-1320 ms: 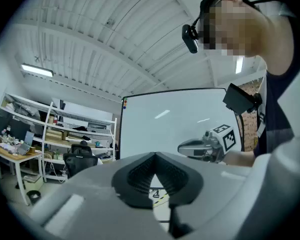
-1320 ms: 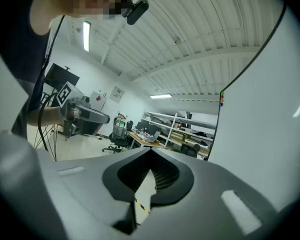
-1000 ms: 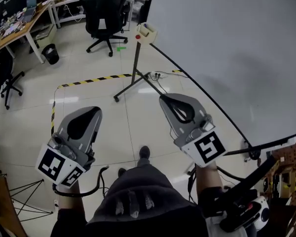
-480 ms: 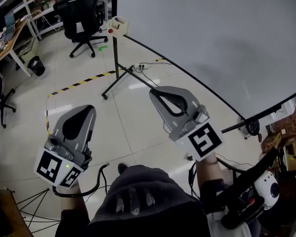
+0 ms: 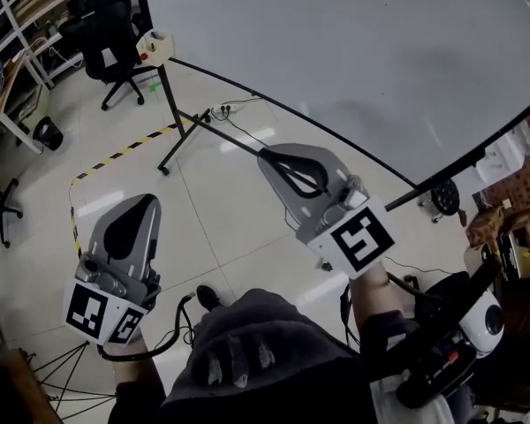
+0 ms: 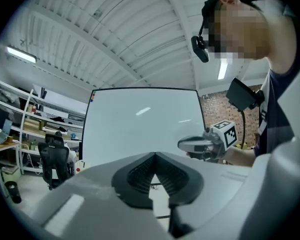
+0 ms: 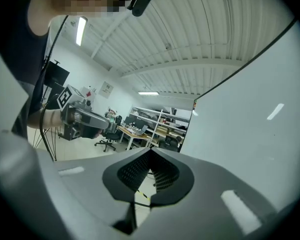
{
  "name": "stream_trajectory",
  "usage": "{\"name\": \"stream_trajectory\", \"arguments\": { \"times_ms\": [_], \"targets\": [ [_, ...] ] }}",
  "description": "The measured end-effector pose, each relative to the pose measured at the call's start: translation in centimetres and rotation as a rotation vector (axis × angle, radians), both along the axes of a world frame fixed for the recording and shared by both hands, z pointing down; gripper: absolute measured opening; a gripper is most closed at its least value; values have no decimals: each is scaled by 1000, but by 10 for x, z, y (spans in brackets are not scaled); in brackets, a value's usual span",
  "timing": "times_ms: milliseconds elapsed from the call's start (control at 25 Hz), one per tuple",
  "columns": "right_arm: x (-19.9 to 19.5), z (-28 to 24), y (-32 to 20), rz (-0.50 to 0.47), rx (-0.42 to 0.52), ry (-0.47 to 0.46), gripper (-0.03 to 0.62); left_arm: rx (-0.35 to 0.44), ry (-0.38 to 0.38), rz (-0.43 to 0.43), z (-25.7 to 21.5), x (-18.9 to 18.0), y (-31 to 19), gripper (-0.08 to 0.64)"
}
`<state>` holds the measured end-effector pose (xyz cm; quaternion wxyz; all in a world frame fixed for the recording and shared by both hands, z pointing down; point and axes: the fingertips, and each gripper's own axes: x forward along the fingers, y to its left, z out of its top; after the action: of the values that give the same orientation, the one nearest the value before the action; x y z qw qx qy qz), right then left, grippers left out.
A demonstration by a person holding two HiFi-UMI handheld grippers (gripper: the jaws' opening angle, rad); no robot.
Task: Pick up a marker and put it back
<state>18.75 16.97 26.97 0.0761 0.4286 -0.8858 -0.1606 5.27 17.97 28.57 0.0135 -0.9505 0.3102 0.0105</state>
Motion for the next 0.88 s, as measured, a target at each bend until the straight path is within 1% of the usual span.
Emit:
{"name": "stream_trajectory", "arguments": {
  "times_ms": [200, 360, 520, 640, 880],
  "targets": [
    [35, 14, 3, -2, -43, -25, 2, -17, -36, -21, 8, 32, 14, 6],
    [36, 12, 1, -15, -37, -55, 2, -22, -72, -49, 12, 33, 21, 6],
    [23, 12, 4, -25, -47, -64, 1, -15, -70, -71, 9, 16, 27, 6],
    [7, 16, 6, -34, -62, -57, 0, -17, -75, -85, 11, 0, 35, 6],
    [-52, 16, 16, -83, -59, -10, 1, -30, -39, -137, 14, -58, 45, 6]
  ]
}}
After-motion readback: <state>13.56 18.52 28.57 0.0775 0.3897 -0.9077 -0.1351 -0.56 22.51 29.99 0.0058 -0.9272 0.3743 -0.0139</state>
